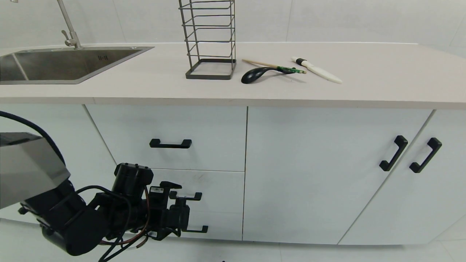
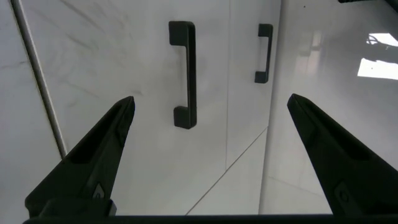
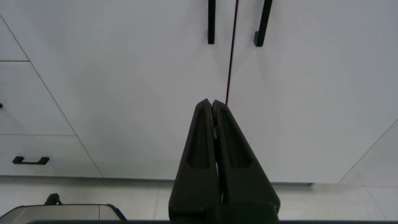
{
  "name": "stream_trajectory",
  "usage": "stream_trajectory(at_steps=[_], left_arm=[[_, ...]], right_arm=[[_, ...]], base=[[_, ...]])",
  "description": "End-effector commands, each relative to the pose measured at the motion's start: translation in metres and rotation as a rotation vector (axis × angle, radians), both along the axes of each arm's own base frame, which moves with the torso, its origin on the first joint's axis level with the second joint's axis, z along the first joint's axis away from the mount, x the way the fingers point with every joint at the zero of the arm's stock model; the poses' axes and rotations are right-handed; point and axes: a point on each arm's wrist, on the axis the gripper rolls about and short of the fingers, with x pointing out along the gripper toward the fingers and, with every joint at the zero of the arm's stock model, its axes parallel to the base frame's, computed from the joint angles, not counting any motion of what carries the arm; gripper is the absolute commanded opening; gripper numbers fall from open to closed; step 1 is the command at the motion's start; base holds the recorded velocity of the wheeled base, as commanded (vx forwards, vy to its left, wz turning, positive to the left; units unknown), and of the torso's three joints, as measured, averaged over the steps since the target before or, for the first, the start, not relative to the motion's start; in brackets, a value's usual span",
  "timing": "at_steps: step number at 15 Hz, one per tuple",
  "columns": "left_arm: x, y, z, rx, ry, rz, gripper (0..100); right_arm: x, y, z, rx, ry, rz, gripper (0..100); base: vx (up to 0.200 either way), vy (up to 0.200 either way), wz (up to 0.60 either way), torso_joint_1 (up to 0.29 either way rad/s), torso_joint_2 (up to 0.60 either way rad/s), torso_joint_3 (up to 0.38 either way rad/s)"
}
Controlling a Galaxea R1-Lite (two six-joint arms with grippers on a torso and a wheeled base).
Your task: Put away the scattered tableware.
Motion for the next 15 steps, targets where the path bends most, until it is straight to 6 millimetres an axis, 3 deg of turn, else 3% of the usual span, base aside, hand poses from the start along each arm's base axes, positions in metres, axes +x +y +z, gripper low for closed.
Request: stream_trajectory(at_steps=[1,10,15], left_arm=[[0.004,-0.002,-0.018,0.004,0.037,0.009,100],[0.029,-0.009,-0.039,-0.034,0.005,0.042,100],[0.031,-0.005,-0.046,-0.024,0.024,0.056,100]], right_arm=[[0.000,0.000,0.000,0.000,0.001,0.001,0],[0.000,0.000,0.000,0.000,0.001,0.001,0],[0.000,0.000,0.000,0.000,0.001,0.001,0]], base=[[0.000,0.000,0.00,0.000,0.00,0.000],[0.000,0.000,0.00,0.000,0.00,0.000],[0.000,0.000,0.00,0.000,0.00,0.000]])
